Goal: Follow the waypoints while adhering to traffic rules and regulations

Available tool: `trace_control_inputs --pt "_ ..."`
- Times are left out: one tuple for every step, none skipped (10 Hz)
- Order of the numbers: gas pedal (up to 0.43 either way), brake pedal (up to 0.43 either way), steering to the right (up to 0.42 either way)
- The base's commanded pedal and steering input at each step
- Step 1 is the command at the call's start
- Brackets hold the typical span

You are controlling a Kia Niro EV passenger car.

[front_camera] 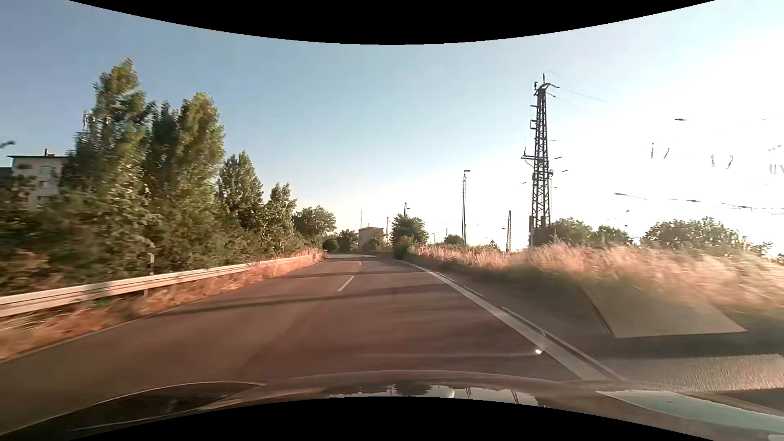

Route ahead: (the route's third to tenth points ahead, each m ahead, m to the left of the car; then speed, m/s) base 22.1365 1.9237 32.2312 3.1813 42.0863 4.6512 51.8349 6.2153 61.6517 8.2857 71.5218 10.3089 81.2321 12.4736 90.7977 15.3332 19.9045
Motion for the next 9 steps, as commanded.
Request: trace_control_inputs --pt "0.197 0.000 -0.019" --pt "0.197 0.000 -0.019" --pt "0.197 0.000 -0.019" --pt "0.189 0.000 -0.019" --pt "0.189 0.000 -0.018" --pt "0.189 0.000 -0.018" --pt "0.189 0.000 -0.018" --pt "0.177 0.000 -0.016" --pt "0.169 0.000 -0.014"
